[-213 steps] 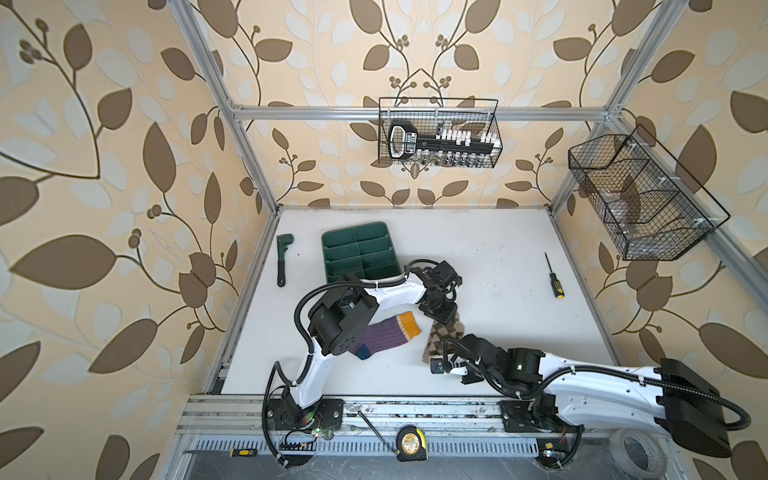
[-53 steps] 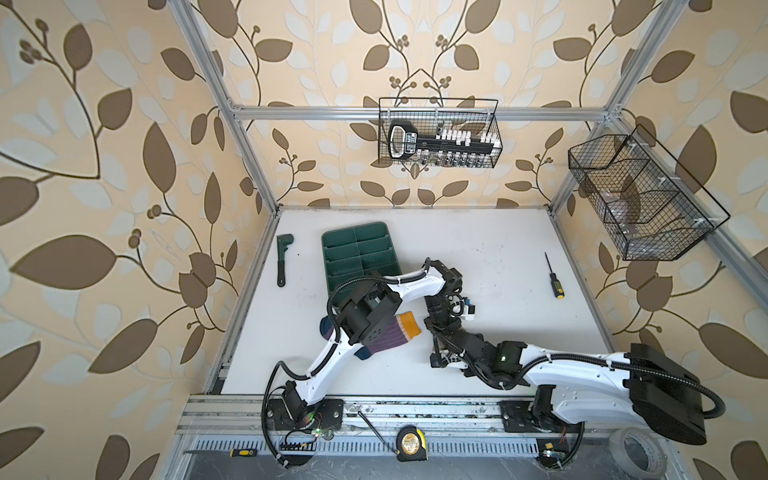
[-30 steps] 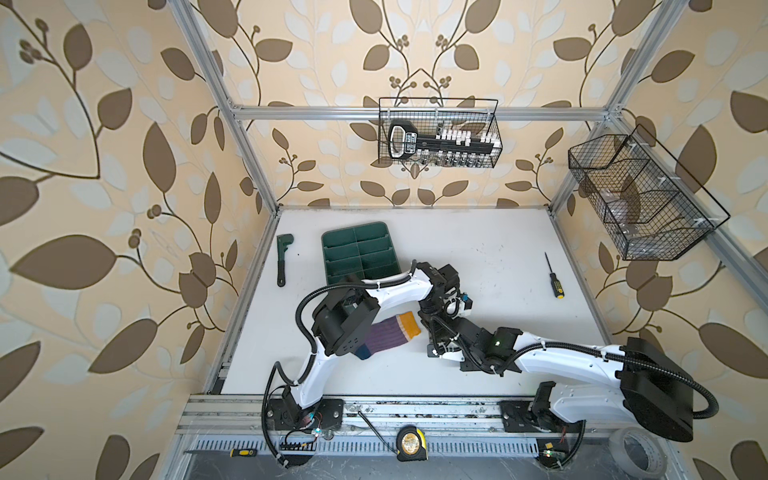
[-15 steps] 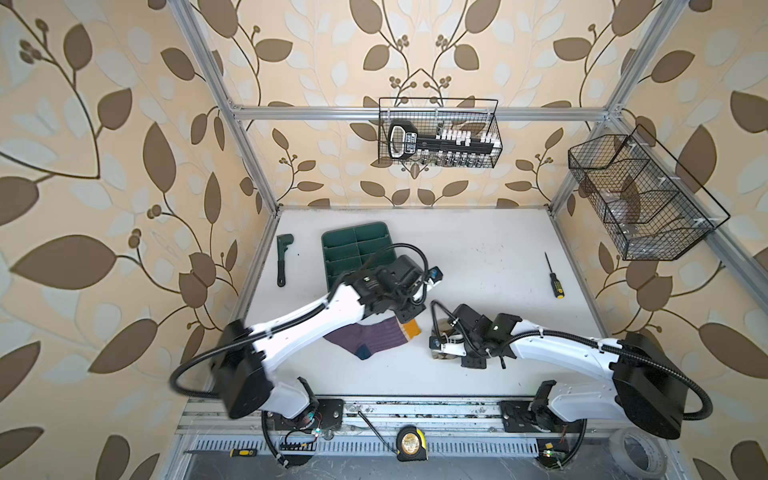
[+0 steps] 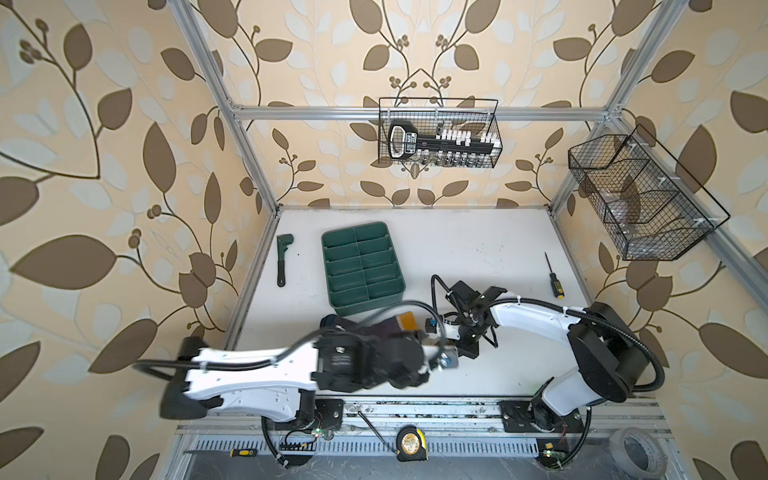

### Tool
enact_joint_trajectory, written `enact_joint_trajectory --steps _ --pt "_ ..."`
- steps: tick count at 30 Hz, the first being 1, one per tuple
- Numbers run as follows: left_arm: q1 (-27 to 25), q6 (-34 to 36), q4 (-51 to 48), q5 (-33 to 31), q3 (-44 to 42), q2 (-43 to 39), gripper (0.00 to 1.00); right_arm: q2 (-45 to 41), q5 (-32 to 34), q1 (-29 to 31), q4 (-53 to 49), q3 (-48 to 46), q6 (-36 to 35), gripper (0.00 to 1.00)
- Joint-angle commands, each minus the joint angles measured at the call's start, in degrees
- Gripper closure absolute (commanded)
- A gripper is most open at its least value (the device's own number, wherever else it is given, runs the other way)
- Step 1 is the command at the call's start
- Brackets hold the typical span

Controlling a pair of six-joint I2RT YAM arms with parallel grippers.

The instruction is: Roll the socks

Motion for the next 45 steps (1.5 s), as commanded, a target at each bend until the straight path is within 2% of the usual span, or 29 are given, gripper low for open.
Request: enact_joint_trajectory --steps 1,4,8,12,15,21,23,29,33,37,38,41,45 --pt "-2.18 4.52 3.18 -8.73 -2.39 8.05 0.40 5.46 -3.19 -0.08 -4.75 -1.21 -1.40 1.00" --pt "-2.23 7.85 12.89 -10.20 -5.28 13.56 0.39 6.21 -3.20 -0.04 -4.76 -0.54 -1.13 1.00" --pt "-1.18 10.13 24.01 -13.77 -8.63 16.48 0.34 5.14 -2.79 -0.05 -4.15 -1.02 -0.77 1.00" --pt "2.68 9.65 28.57 -11.54 -10.25 18.77 0.34 4.42 -2.87 -0.09 -4.19 -1.11 -1.09 1.00" --pt "5.43 9.21 29.07 -7.36 -10.11 21.15 0.36 3.57 -2.82 -0.12 -4.06 -1.42 -1.30 1.00" --pt "10.58 5.98 24.25 2.94 -6.18 29.34 0.43 0.20 -2.64 -0.30 -3.57 -2.43 -1.47 1.00" --pt "11.35 4.73 23.75 3.60 -5.63 31.25 0.47 -1.19 -2.34 -0.54 -3.45 -2.85 -1.47 1.00" --pt "12.30 3.72 20.20 8.04 -3.77 32.91 0.70 -5.68 -1.55 -1.13 -2.85 -4.13 -1.26 1.00" --pt "14.95 3.14 13.31 17.78 0.08 34.14 0.86 -11.54 1.13 -2.26 -0.35 -6.25 0.50 0.78" --pt "19.05 1.45 8.61 25.94 3.77 35.64 0.91 -21.09 5.36 -4.28 2.46 -8.93 2.49 0.29" --pt "20.26 1.32 7.78 28.06 4.53 36.00 0.91 -24.12 6.08 -4.96 2.97 -9.73 2.73 0.00" --pt "22.88 1.73 3.65 32.81 7.72 37.90 0.92 -32.52 8.82 -6.81 4.33 -11.45 3.70 0.00" --pt "25.99 2.00 -2.72 36.04 12.12 41.03 0.92 -43.87 13.85 -9.76 5.80 -12.98 6.13 0.00"
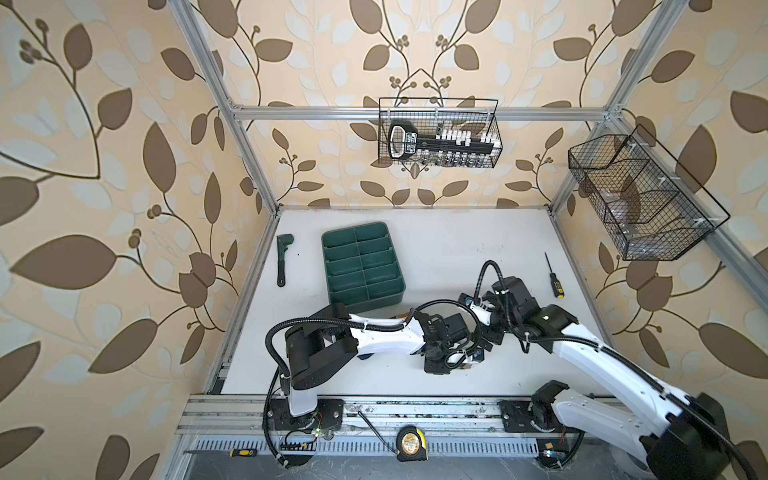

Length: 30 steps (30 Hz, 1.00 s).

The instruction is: Roll the socks

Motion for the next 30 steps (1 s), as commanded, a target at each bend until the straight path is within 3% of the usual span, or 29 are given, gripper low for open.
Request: enact_joint_trajectory --steps 1,4,8,10,12,15,17,19,21,23,27,30 --pt "6.38 -6.89 -10.40 5.44 2.05 6.13 0.91 -7.93 0.93 -1.06 -2.78 -1.68 3.45 0.00" --pt "8.74 -7.68 -16.31 8.49 7.15 9.99 0.90 -15.93 9.96 -4.67 0.97 -2.48 8.54 0.00" --pt "10.30 -8.75 -22.48 12.58 12.85 15.12 0.89 -26.23 28.72 -7.72 9.57 -4.28 19.90 0.00" --pt "11.20 -8.72 -24.88 16.21 14.80 17.53 0.88 -30.64 32.11 -8.54 13.07 -4.79 22.31 0.00" --pt "12.35 -8.50 -28.18 20.22 17.33 20.90 0.87 -34.73 22.66 -8.78 13.17 -4.62 16.79 0.00" --pt "13.63 -8.59 -32.21 22.43 20.57 25.27 0.89 -37.69 1.14 -8.63 4.12 -4.30 -0.89 0.00" --pt "14.46 -9.38 -32.98 21.76 21.76 27.26 0.89 -35.97 -4.40 -8.31 -4.40 -3.52 -7.60 0.04" --pt "15.34 -9.78 -33.44 22.01 22.75 28.56 0.88 -32.22 -3.14 -6.93 -9.82 -3.32 -11.39 0.12" --pt "16.05 -10.10 -33.27 21.92 23.58 29.34 0.88 -28.43 0.75 -2.69 -14.49 -3.22 -13.61 0.17" --pt "16.62 -10.26 -33.18 22.17 24.34 29.85 0.88 -26.85 8.05 5.62 -13.61 -4.30 -12.83 0.20" --pt "17.60 -10.07 -33.83 23.31 26.48 31.38 0.88 -25.06 27.56 28.44 -2.96 -9.98 -14.07 0.18" --pt "17.95 -9.98 -34.15 23.51 27.53 32.23 0.88 -18.68 34.83 38.14 8.84 -14.78 -19.39 0.16"
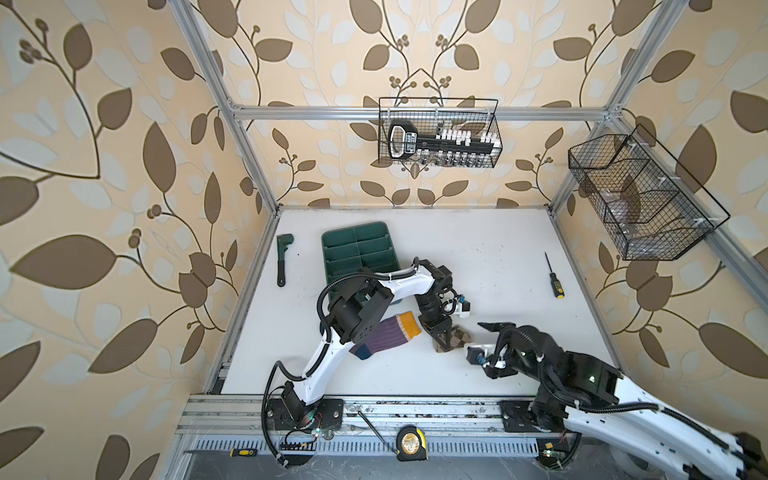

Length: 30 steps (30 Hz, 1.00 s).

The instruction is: Roll the socks

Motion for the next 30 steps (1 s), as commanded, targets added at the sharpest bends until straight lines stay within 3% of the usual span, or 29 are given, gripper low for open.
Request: enact_joint_trajectory --steps 1,5,9,14,20,22,27,30 --pt "0.31 -1.39 -2.15 -13.06 -2.40 6.87 0.88 7.57 11.91 5.01 12.64 -3.71 -6.51 0.17" --pt "0.75 -1.43 -2.32 -13.30 -2.27 6.83 0.88 21.59 12.64 3.80 26.68 -5.27 -7.71 0.19" --pt "0.84 -1.43 -2.33 -13.51 -2.58 6.51 0.88 31.31 8.73 -0.10 35.15 -5.14 -7.92 0.23" --pt "0.95 -1.52 -2.28 -13.44 -2.59 6.44 0.88 40.51 6.95 -1.95 38.95 -5.05 -8.35 0.30" --pt "0.94 -1.81 -1.81 -13.44 -2.63 6.25 0.84 48.32 7.25 -2.55 38.71 -4.51 -4.02 0.44" --pt "0.90 -1.83 -1.80 -13.44 -2.52 6.16 0.83 48.76 6.51 -2.38 38.03 -4.68 -3.72 0.52" --pt "0.89 -2.47 -1.27 -13.66 -2.21 4.76 0.79 48.67 5.72 -1.73 32.50 -2.70 -3.65 0.90" --pt "0.86 -4.24 1.47 -17.03 -3.35 0.15 0.70 48.29 4.90 -1.32 25.77 -1.14 -0.73 0.97"
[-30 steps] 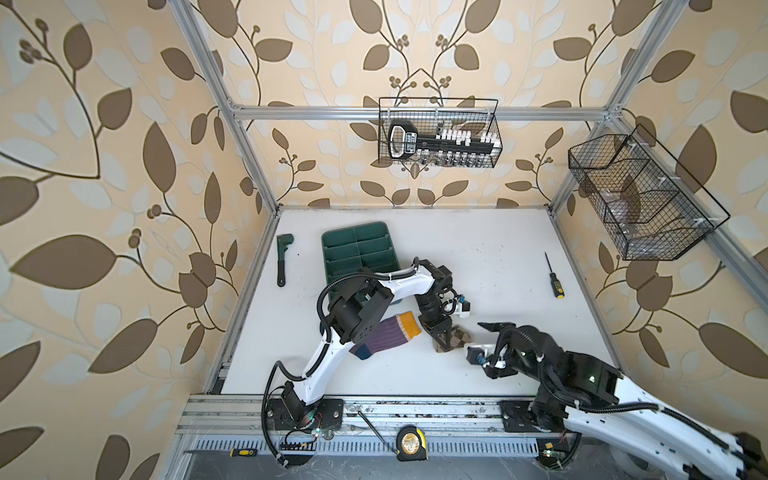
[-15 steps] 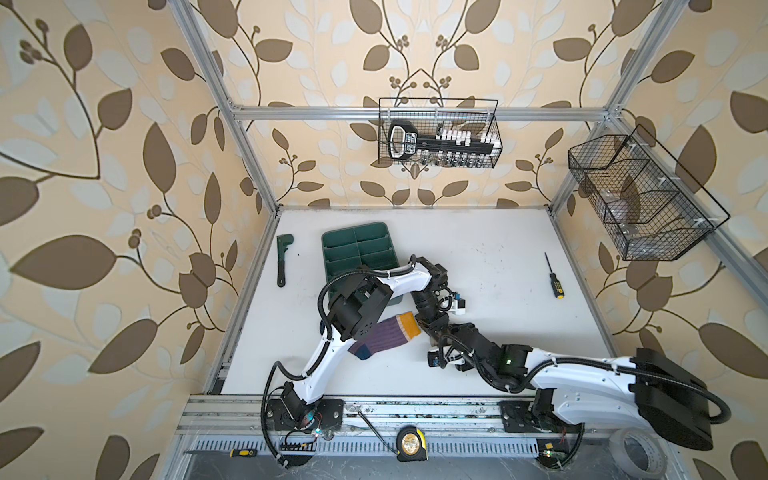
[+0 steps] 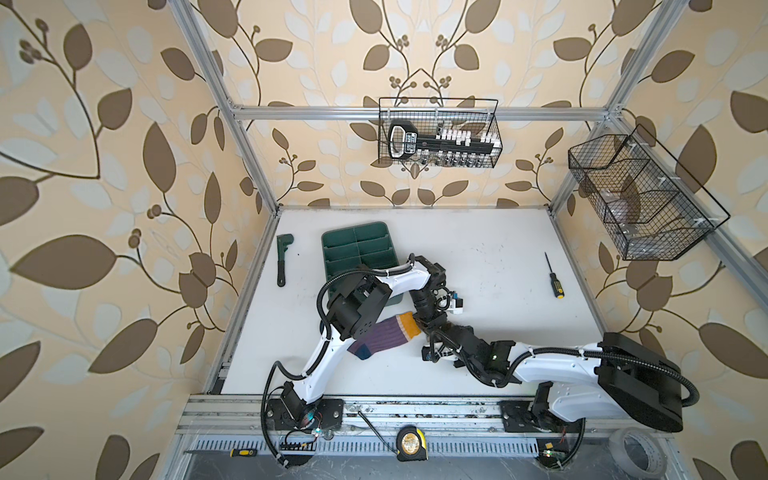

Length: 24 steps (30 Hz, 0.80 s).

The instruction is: Roll the socks

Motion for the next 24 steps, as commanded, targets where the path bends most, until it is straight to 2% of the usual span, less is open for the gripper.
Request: enact_joint_trajectory --steps 1,3,7,11,15,17,20,22,24 --pt "-1.19 -2.56 5.29 -17.82 -3.97 -1.83 0.66 1.65 -5.49 0.57 -11.48 1.36 3.43 0.99" --pt "-1.19 -3.37 8.59 -20.96 -6.37 -7.71 0.59 1.61 -5.14 0.42 -16.53 2.21 6.84 1.00" --pt "-1.11 -4.33 14.38 -28.90 -11.14 -19.45 0.53 -0.04 -5.80 0.42 -21.05 1.55 12.10 1.00" --pt "-1.11 -4.65 20.90 -38.45 -17.71 -31.84 0.45 -1.75 -7.60 0.11 -25.11 2.08 14.55 1.00" --pt "-0.96 -3.53 23.81 -48.05 -22.45 -42.67 0.44 -1.84 -11.03 -1.21 -29.63 4.26 15.75 1.00" --pt "-1.02 -2.50 24.05 -50.38 -24.63 -48.62 0.43 -0.54 -14.01 -2.30 -32.97 6.45 16.94 1.00" --pt "-1.69 0.26 21.67 -49.93 -26.13 -59.08 0.43 2.18 -21.16 -5.26 -37.09 10.22 19.93 1.00" --pt "-6.55 3.67 18.92 -52.19 -27.12 -65.40 0.44 4.15 -25.96 -8.09 -38.16 12.42 21.57 1.00" --pt "-16.02 8.41 18.33 -60.80 -30.02 -69.86 0.42 5.71 -30.22 -9.86 -39.25 14.25 21.25 1.00"
